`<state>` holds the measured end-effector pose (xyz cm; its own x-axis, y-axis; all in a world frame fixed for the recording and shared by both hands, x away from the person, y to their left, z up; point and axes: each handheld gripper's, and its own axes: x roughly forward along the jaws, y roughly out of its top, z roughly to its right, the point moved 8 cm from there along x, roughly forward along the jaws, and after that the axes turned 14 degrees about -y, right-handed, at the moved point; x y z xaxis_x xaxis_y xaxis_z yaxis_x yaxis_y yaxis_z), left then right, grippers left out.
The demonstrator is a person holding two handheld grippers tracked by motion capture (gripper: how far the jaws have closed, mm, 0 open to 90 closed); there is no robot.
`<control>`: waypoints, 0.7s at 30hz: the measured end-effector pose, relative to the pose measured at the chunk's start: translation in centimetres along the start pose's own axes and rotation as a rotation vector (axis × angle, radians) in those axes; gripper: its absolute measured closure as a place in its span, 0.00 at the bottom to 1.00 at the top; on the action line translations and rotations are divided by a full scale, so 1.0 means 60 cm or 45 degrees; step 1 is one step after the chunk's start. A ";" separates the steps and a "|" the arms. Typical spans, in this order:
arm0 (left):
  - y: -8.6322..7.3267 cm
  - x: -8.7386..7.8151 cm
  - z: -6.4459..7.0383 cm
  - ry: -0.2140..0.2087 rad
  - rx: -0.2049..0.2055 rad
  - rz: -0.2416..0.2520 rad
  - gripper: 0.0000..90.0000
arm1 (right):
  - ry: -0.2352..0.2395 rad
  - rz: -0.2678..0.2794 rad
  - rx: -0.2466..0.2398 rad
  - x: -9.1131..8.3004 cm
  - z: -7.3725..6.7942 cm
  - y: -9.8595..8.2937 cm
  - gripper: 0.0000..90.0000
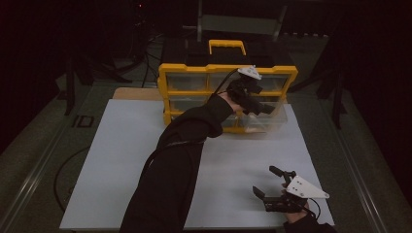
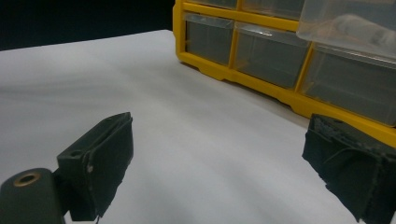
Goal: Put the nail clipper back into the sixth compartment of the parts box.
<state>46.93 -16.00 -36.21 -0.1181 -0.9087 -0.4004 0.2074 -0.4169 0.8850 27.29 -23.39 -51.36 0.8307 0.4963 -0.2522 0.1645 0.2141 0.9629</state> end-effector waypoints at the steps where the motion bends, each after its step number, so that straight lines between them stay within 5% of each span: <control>1: 0.000 -0.004 0.003 0.003 0.006 0.011 0.07 | 0.000 0.000 -0.002 0.000 0.000 0.000 0.10; 21: -0.019 -0.038 0.049 -0.032 0.086 0.079 0.01 | -0.009 -0.015 -0.014 0.000 0.001 -0.005 0.10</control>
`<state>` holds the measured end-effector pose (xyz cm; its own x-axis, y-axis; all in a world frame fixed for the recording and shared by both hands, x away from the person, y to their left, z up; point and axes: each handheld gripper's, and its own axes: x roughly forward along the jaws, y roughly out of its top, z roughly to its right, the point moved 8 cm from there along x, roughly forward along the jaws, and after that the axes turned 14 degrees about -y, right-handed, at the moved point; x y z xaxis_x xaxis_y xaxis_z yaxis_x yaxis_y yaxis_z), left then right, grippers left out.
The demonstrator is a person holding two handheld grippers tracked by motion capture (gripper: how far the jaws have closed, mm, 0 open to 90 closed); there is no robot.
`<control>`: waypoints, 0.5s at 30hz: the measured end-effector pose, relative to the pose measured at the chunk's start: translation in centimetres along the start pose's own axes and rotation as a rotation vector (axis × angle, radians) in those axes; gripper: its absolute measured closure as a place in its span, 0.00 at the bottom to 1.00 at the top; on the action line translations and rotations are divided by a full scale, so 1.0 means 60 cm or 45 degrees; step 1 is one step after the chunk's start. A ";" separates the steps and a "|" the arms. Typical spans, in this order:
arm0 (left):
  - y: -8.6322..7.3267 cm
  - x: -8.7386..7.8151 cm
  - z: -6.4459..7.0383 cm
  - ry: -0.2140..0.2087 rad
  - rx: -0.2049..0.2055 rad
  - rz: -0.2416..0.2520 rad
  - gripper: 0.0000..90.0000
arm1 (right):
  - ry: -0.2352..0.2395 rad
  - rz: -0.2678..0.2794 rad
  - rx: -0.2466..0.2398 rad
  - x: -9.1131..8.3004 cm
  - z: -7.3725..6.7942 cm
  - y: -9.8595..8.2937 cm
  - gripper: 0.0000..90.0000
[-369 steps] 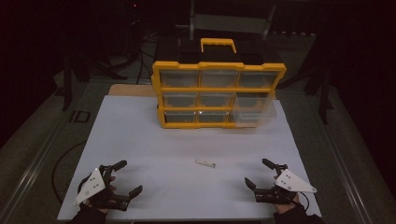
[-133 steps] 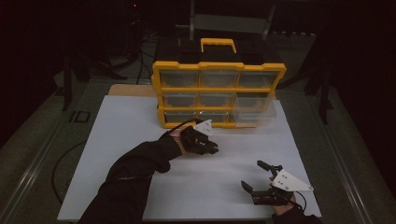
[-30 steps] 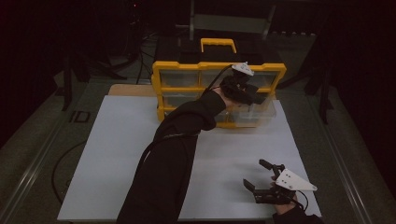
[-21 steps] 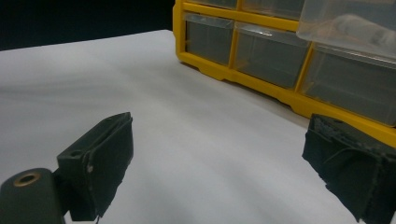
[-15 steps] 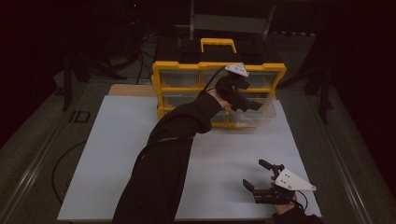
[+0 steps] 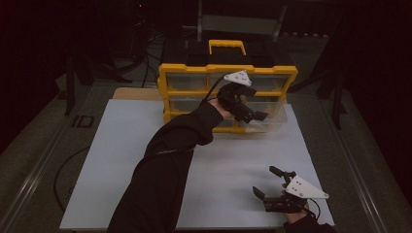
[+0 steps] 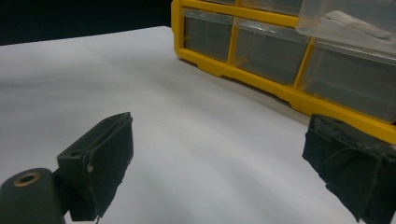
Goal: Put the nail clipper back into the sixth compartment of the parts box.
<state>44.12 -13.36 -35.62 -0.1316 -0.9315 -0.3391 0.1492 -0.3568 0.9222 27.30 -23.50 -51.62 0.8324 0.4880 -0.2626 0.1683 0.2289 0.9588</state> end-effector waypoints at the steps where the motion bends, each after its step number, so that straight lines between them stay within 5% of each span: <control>1: -0.002 -0.002 0.000 0.006 0.007 0.004 0.01 | -0.001 0.000 0.001 0.000 0.000 0.000 0.10; 15: -0.028 -0.017 0.022 -0.036 0.007 0.012 0.01 | -0.009 -0.009 -0.007 0.001 0.002 -0.003 0.10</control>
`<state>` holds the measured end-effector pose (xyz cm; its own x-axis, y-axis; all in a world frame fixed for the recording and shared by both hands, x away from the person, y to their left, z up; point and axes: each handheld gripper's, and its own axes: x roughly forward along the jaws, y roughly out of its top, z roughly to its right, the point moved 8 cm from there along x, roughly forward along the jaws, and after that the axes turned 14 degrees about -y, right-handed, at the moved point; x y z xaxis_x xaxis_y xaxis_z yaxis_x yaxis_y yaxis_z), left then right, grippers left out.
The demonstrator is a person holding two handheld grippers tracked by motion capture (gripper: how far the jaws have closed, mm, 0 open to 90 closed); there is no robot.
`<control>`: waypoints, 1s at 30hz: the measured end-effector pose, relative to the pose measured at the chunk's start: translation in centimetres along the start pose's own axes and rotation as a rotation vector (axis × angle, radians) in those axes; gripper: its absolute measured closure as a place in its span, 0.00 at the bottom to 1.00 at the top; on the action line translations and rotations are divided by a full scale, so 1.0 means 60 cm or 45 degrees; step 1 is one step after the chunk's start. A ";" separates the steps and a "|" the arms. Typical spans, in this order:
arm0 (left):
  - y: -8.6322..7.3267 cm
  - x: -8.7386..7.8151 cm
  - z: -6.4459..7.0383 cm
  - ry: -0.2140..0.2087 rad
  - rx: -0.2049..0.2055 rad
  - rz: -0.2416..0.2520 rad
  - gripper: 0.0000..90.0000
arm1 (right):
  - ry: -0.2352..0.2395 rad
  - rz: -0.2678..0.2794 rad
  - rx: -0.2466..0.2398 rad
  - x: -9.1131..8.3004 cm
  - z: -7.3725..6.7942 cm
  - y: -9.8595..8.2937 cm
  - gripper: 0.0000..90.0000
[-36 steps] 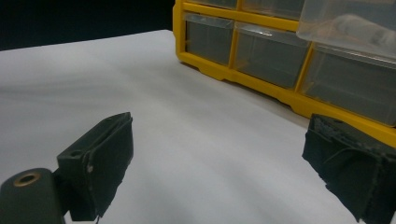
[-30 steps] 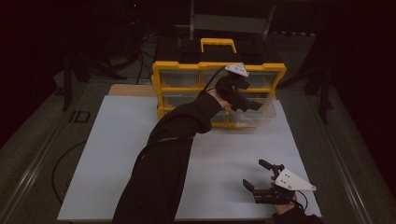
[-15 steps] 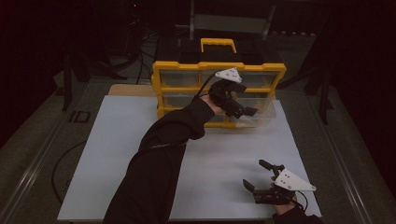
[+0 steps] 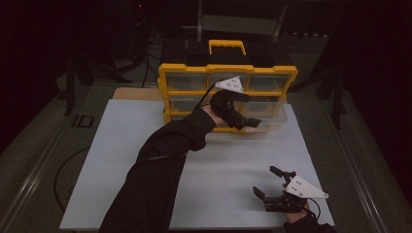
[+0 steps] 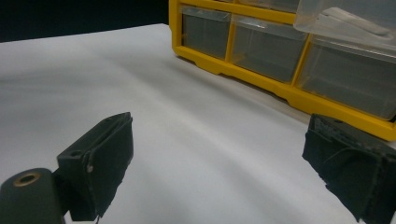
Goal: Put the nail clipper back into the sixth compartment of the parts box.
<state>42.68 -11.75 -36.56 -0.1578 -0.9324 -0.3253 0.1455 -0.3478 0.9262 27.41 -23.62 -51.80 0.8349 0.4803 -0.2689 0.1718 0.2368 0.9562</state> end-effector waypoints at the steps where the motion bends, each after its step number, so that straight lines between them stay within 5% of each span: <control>1: -0.001 -0.002 0.001 0.001 0.001 0.004 0.01 | 0.003 -0.004 0.004 0.000 -0.001 0.000 0.10; 11: -0.012 -0.030 0.016 0.037 0.005 0.019 0.01 | 0.004 0.003 -0.002 0.001 -0.001 0.002 0.10; 30: -0.076 -0.092 0.065 0.037 -0.017 0.059 0.01 | 0.005 -0.004 -0.005 0.004 -0.004 0.003 0.10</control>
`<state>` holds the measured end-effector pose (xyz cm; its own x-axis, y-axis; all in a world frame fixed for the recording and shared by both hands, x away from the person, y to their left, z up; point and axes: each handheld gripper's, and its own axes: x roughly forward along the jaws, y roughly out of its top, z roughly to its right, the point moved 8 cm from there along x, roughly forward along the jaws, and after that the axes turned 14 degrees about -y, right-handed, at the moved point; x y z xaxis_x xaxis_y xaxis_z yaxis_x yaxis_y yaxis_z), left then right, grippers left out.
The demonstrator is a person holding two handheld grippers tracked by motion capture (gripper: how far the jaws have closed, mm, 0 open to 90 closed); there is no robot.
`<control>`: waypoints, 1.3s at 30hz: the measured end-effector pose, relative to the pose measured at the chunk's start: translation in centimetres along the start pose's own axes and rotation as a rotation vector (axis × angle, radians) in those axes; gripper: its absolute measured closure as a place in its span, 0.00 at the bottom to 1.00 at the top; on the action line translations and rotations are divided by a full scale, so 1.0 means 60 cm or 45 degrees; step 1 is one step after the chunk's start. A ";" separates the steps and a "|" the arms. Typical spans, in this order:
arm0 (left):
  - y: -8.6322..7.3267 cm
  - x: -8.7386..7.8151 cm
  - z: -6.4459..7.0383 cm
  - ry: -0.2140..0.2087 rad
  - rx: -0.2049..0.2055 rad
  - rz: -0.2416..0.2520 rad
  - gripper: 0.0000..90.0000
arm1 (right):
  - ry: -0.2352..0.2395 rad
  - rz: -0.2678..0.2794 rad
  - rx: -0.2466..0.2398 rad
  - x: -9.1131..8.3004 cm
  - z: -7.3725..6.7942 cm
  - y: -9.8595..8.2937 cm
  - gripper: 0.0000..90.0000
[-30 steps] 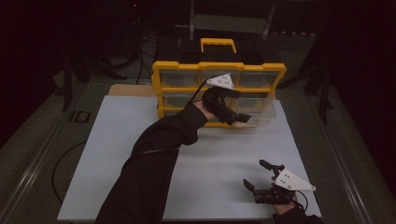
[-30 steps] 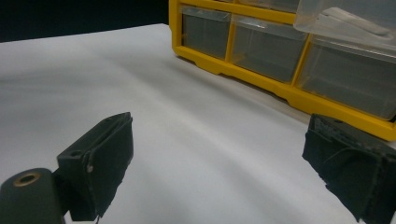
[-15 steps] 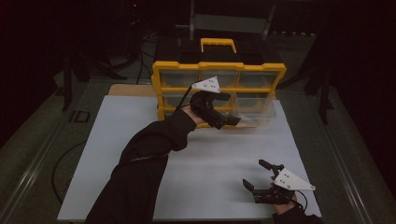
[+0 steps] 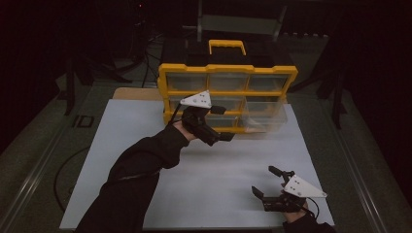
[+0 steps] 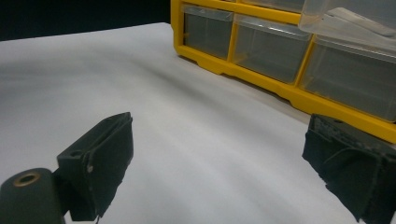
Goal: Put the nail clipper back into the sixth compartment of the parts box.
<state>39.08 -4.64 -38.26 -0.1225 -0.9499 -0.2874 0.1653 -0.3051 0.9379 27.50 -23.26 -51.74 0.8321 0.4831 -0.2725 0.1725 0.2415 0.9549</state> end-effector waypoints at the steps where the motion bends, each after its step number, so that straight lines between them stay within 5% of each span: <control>1: -0.003 -0.004 0.002 0.005 0.006 0.006 0.01 | 0.000 0.000 0.000 0.000 0.000 0.000 0.10; 39: -0.189 -0.146 0.099 0.142 -0.072 0.065 0.01 | 0.002 -0.016 -0.005 0.006 -0.004 -0.002 0.10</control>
<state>32.45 7.53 -45.20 -0.0032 -0.9649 -0.2628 0.2242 -0.2568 0.9401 27.64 -22.93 -51.98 0.8291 0.4812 -0.2847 0.1811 0.2507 0.9510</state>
